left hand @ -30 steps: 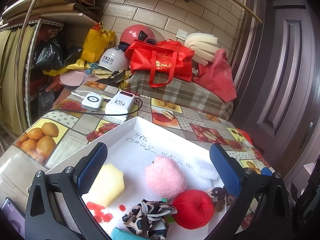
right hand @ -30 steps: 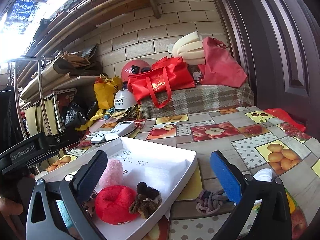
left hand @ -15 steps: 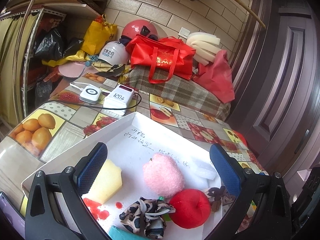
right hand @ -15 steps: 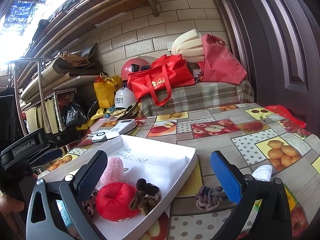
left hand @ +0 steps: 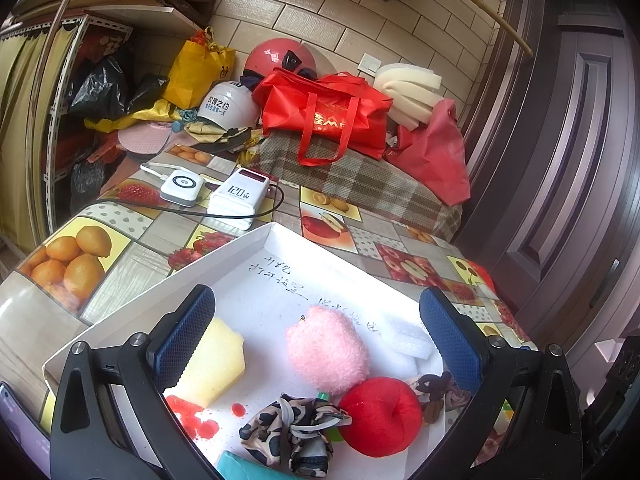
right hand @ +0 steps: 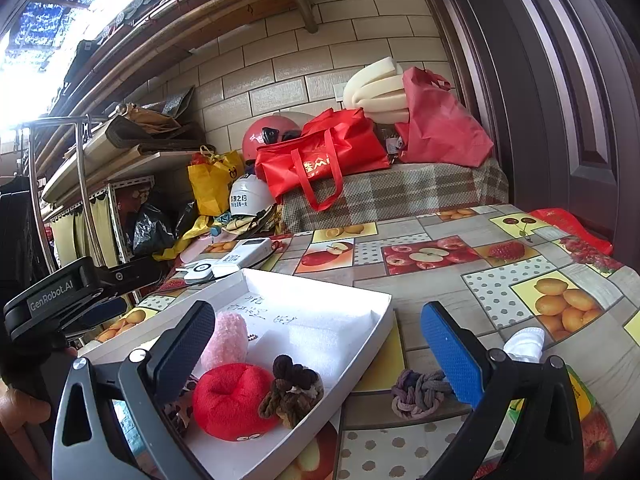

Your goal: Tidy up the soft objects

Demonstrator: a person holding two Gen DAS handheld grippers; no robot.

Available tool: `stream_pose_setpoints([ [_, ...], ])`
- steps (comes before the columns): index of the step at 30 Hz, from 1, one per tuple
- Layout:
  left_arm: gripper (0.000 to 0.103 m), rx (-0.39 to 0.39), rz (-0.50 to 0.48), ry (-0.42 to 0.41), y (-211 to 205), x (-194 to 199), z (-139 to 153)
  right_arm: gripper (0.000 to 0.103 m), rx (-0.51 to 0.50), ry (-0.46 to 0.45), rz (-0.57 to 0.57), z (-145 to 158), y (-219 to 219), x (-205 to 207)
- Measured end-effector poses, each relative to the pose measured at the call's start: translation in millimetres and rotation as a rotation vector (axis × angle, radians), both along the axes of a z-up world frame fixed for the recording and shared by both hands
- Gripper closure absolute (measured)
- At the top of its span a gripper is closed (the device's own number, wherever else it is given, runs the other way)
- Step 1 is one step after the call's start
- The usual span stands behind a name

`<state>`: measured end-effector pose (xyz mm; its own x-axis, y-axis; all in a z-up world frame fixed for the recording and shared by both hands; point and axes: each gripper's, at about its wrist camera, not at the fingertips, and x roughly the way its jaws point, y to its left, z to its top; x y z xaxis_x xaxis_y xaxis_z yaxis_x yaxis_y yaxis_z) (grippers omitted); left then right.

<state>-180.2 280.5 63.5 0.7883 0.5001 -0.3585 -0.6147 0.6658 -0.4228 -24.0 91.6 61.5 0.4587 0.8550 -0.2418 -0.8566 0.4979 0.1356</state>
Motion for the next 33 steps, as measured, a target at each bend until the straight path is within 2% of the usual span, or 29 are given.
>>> stream_pose_setpoints([
  [33,0.000,-0.001,0.000,0.001,1.0,0.2,1.6,0.000,-0.005,0.008,0.003,-2.6,0.7,-0.6],
])
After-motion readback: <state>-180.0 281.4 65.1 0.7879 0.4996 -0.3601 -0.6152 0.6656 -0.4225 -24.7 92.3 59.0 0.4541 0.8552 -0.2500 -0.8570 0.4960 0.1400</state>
